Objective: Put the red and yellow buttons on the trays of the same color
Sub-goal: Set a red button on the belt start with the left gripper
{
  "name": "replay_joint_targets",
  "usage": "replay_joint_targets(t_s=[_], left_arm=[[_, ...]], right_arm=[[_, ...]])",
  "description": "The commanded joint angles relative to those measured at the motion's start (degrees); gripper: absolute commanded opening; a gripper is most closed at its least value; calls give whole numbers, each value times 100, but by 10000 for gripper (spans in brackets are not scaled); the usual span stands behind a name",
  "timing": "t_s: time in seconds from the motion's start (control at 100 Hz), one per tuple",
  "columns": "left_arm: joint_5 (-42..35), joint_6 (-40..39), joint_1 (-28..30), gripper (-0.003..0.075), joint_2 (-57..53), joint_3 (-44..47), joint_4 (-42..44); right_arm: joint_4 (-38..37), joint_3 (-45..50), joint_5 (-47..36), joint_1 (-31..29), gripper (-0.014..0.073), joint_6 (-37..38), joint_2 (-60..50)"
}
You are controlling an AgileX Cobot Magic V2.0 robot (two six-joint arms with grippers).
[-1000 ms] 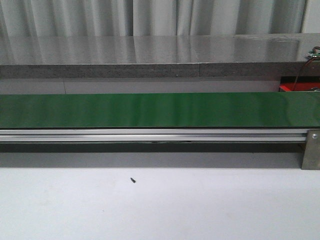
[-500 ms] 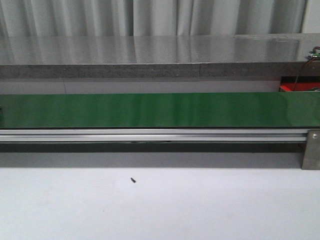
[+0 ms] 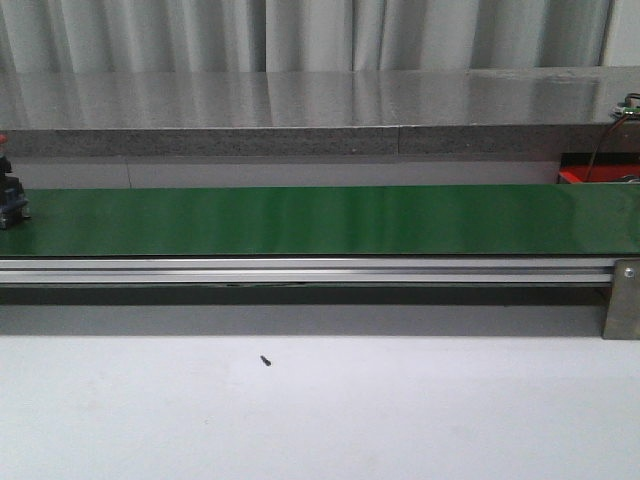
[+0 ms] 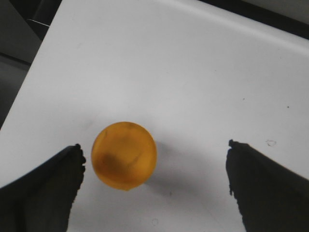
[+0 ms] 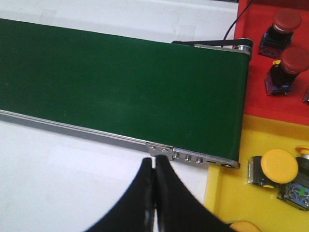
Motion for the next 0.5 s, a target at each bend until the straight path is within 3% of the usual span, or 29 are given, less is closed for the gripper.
replay_joint_targets(t_s=[0.0,0.35,0.49], left_arm=[[-238,-112,6,589,-202,-352,-49],[-575,-188,6,588,159,-433,-15],[-714,-188,6,552,200,-433,-15]], right_arm=[[136,-212,-247,7,-70,-38,-78],[136,-212,-247,7,-70,-38,-78],[136,-212,-247,7,-70,-38,-78]])
